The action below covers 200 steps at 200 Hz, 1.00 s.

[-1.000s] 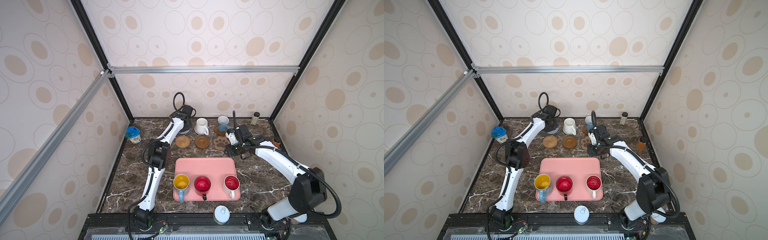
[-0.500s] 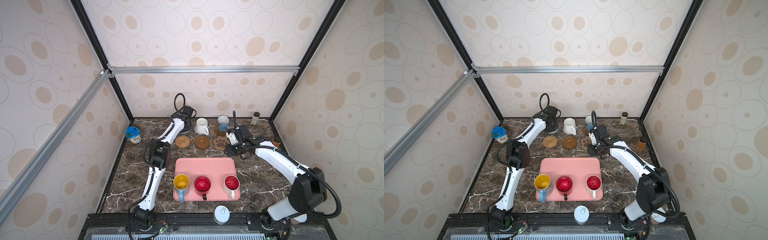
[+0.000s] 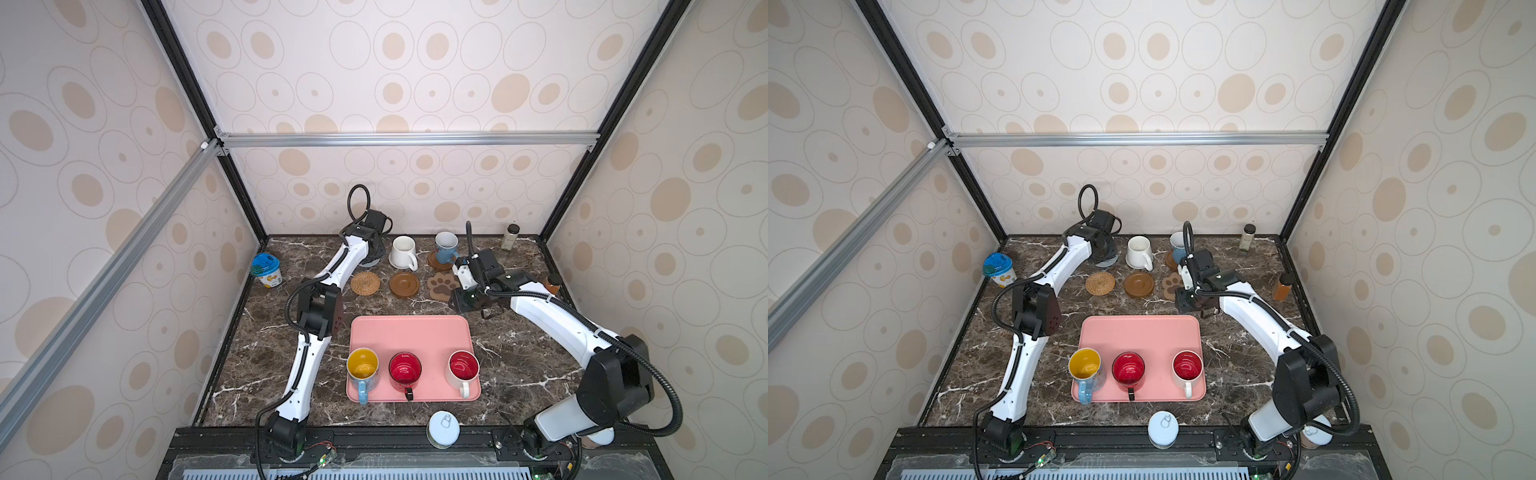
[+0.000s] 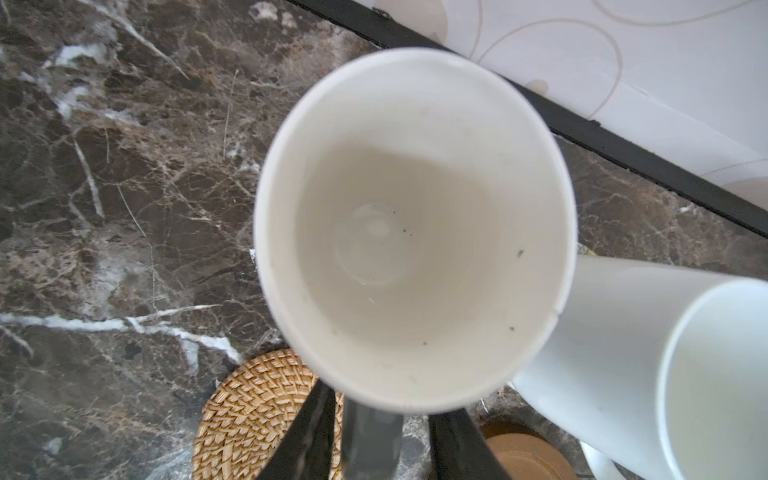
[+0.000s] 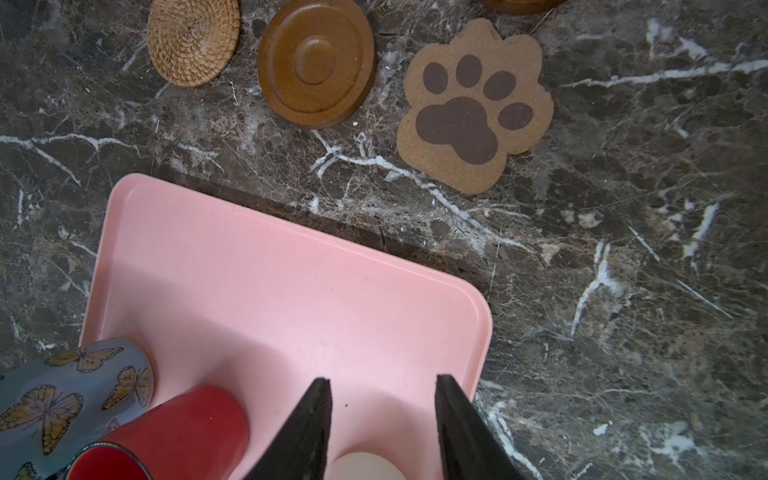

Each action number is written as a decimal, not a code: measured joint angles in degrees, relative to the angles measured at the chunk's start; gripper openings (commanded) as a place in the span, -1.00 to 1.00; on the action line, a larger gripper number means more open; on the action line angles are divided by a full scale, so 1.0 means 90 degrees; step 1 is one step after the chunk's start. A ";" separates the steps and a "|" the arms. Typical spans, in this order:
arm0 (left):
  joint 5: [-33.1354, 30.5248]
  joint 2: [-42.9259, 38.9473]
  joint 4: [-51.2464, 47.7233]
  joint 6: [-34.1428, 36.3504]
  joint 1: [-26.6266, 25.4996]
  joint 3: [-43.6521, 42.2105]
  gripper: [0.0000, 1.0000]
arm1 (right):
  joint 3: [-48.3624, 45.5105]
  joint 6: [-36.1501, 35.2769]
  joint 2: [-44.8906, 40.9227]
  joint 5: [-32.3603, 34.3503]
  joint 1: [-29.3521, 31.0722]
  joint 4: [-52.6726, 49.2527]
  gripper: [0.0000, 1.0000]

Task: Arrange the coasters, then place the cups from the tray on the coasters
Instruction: 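Lower the white mug onto the grey knit coaster and open left gripper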

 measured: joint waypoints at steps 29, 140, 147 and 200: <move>-0.0005 0.0000 0.0012 -0.0007 -0.0015 0.0000 -0.22 | 0.0000 0.0022 0.0000 0.0019 0.0000 -0.0007 -0.11; 0.0012 -0.0007 0.0245 -0.0214 -0.0206 -0.0002 -0.21 | 0.0000 0.0092 0.0000 0.0049 0.0000 -0.0039 -0.11; 0.0015 -0.0007 0.0250 -0.0233 -0.0211 -0.0002 -0.21 | 0.0000 0.0092 0.0000 0.0049 0.0000 -0.0039 -0.11; 0.0119 -0.0010 0.0398 -0.0391 -0.0236 -0.0015 -0.14 | 0.0000 0.0092 -0.0002 0.0085 0.0000 -0.0041 -0.11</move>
